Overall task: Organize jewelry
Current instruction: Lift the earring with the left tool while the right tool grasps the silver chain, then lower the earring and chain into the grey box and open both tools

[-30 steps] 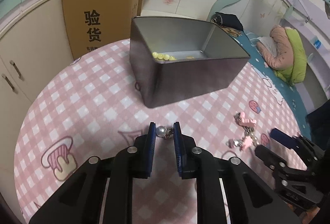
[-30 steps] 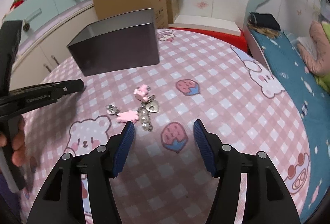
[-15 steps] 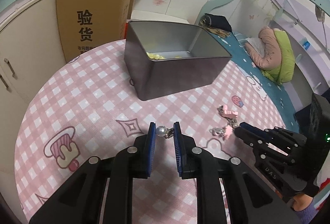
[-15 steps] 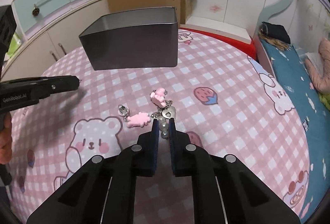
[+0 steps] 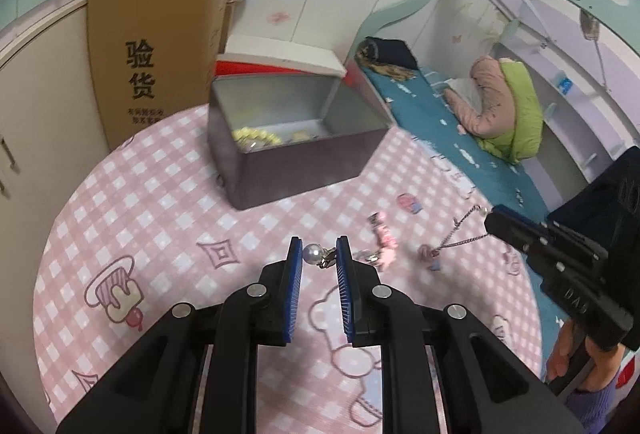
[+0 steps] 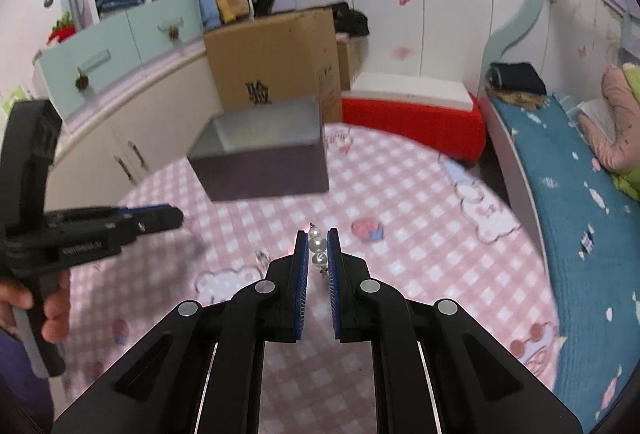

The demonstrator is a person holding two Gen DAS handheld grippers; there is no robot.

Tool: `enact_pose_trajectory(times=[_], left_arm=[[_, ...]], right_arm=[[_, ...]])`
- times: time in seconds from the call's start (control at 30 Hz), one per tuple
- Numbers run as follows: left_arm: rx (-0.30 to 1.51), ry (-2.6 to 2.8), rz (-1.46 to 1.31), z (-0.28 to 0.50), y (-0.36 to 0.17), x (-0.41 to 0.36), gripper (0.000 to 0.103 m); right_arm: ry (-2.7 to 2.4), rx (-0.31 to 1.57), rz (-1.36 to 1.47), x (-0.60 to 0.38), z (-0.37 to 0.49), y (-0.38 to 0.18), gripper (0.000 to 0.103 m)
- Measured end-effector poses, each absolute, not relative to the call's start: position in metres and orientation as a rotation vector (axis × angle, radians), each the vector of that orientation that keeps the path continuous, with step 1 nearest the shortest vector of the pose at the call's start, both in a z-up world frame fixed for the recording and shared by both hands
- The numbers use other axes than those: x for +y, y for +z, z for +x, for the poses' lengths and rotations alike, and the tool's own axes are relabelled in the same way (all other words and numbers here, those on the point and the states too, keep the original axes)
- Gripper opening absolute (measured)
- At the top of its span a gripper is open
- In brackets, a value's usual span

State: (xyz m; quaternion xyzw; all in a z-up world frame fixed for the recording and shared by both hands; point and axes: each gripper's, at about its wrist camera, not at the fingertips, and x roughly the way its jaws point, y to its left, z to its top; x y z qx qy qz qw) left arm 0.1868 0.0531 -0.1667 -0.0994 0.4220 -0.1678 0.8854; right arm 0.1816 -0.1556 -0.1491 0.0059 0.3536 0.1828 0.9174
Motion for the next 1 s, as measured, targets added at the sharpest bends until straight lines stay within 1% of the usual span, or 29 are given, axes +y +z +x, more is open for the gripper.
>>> enact_pose_trajectory(times=[0.2, 0.37, 0.53, 0.77, 1.0], left_arm=[[0.831, -0.423, -0.213, 0.194, -0.135, 0.048, 0.016], [0.812, -0.491, -0.246, 0.214, -0.108, 0.052, 0.016], [0.784, -0.412, -0.184, 0.245, -0.091, 0.054, 0.016], [0.834, -0.341, -0.159, 0.284, -0.11, 0.063, 0.016], [0.9, -0.31, -0.115, 0.302, -0.146, 0.063, 0.016]], right_arm=[[0.387, 0.663, 0.012, -0.155, 0.187, -0.114, 0.01], [0.411, 0.62, 0.044, -0.148, 0.215, -0.086, 0.01], [0.432, 0.59, 0.051, -0.129, 0.247, -0.068, 0.01], [0.454, 0.624, 0.033, -0.093, 0.283, -0.077, 0.01], [0.466, 0.729, 0.017, -0.071, 0.309, -0.116, 0.01]])
